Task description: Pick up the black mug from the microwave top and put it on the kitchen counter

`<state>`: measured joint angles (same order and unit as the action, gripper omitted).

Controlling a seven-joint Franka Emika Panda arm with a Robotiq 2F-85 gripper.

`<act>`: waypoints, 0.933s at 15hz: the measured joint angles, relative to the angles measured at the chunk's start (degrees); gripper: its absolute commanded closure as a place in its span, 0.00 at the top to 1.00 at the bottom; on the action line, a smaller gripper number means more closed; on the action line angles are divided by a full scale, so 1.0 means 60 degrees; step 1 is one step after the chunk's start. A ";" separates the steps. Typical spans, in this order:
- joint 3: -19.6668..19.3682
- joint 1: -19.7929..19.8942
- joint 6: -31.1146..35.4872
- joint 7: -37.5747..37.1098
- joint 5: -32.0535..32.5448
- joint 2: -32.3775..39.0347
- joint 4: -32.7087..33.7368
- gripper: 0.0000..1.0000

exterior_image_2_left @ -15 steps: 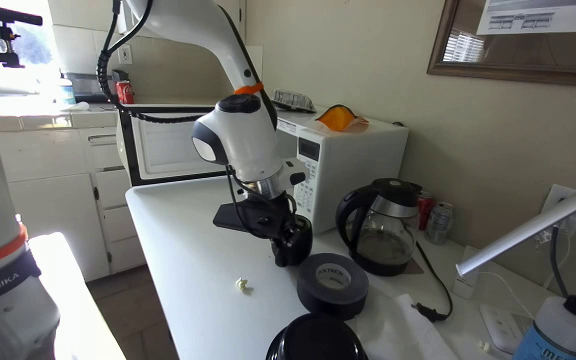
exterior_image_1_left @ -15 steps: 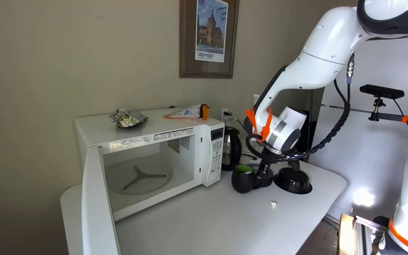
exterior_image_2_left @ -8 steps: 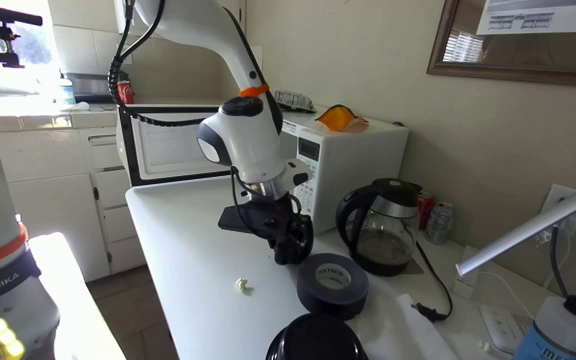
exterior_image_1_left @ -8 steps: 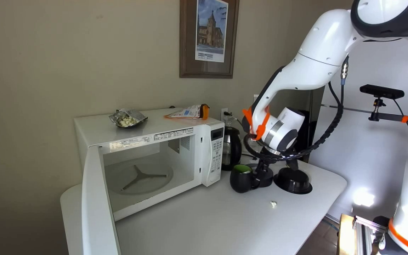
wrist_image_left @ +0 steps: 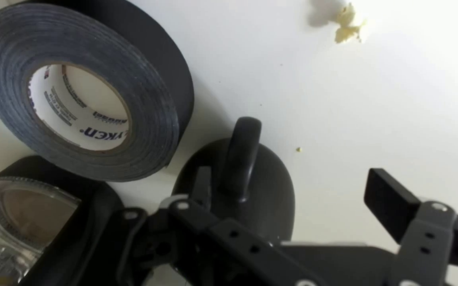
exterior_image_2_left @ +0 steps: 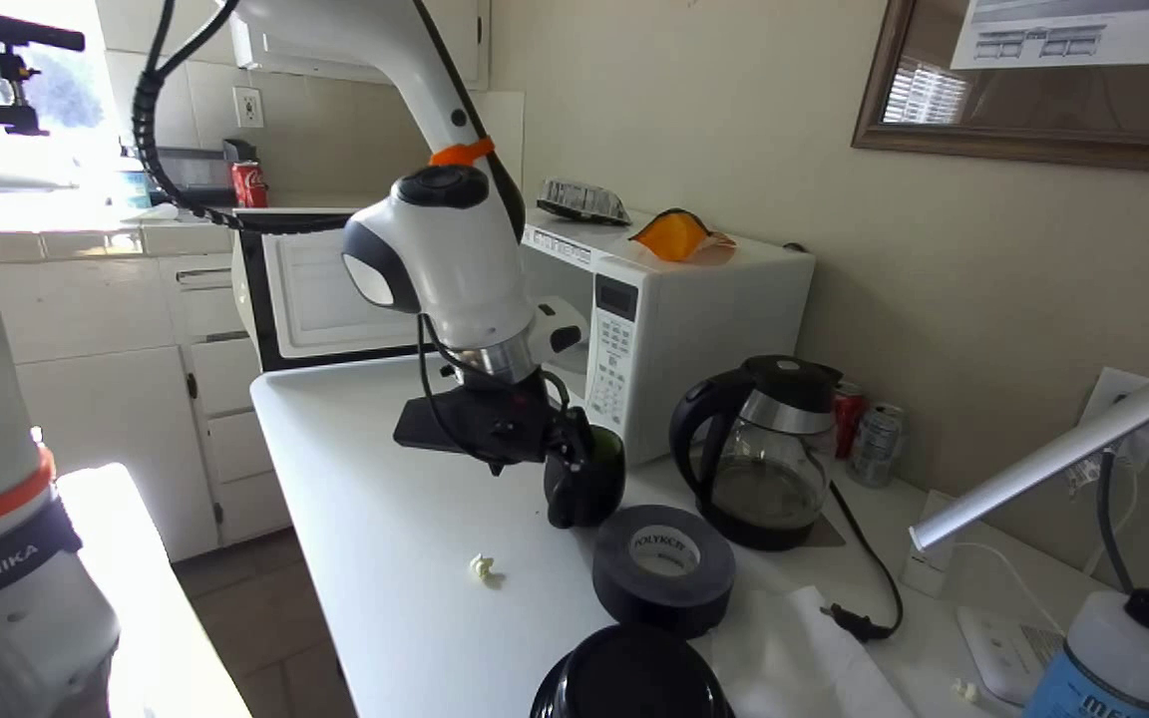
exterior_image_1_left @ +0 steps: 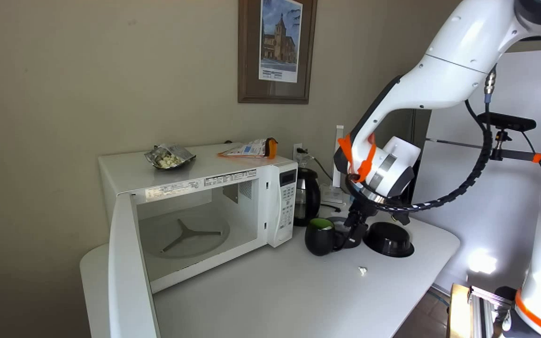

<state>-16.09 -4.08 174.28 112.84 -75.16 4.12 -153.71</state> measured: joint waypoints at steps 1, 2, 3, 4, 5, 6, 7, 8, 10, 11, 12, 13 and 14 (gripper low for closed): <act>0.0000 0.0000 0.0068 0.0000 0.0080 -0.0384 -0.0199 1.00; 0.0000 0.0000 0.0130 -0.0032 0.0194 -0.0794 -0.0417 1.00; 0.0000 0.0002 0.0141 -0.0272 0.0492 -0.1132 -0.0666 1.00; 0.0016 0.0005 0.0142 -0.0537 0.0735 -0.1257 -0.0816 1.00; 0.0057 0.0010 0.0142 -0.0743 0.0947 -0.1188 -0.0844 1.00; 0.0119 0.0011 0.0142 -0.0988 0.1213 -0.1041 -0.0845 1.00; 0.0185 0.0010 0.0141 -0.1229 0.1521 -0.0853 -0.0837 1.00; 0.0236 0.0006 0.0141 -0.1472 0.1842 -0.0658 -0.0829 1.00; 0.0282 -0.0038 0.0142 -0.1841 0.2465 -0.0332 -0.0811 1.00; 0.0282 -0.0080 0.0142 -0.1956 0.2772 -0.0208 -0.0785 1.00; 0.0282 -0.0125 0.0142 -0.2050 0.2956 -0.0120 -0.0761 1.00; 0.0282 -0.0163 0.0142 -0.2092 0.3040 -0.0073 -0.0746 1.00; 0.0282 -0.0180 0.0142 -0.2096 0.3062 -0.0047 -0.0736 1.00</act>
